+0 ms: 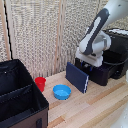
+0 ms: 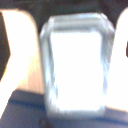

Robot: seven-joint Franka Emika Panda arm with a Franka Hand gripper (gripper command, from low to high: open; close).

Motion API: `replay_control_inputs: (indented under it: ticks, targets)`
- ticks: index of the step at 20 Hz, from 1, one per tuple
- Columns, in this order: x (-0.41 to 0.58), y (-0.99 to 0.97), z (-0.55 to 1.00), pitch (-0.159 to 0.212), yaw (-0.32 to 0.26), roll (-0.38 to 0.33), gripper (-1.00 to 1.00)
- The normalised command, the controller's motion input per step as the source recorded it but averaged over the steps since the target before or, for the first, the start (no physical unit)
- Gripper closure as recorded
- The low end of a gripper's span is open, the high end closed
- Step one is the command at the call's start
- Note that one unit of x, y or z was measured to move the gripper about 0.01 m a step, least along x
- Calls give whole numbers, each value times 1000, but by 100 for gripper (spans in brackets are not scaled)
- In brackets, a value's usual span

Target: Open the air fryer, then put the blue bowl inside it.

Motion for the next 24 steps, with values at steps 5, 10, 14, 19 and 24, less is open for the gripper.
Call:
replay_control_inputs:
  ticks: [5,10,14,19,24]
  targets:
    - [0,322,840,21,-89,45,-100]
    - [0,525,525,105,-5,182,-100]
    - [2,603,346,91,49,249,-100]
    - [0,530,87,32,83,260,-100]
    - [0,436,-42,-1,123,240,-100]
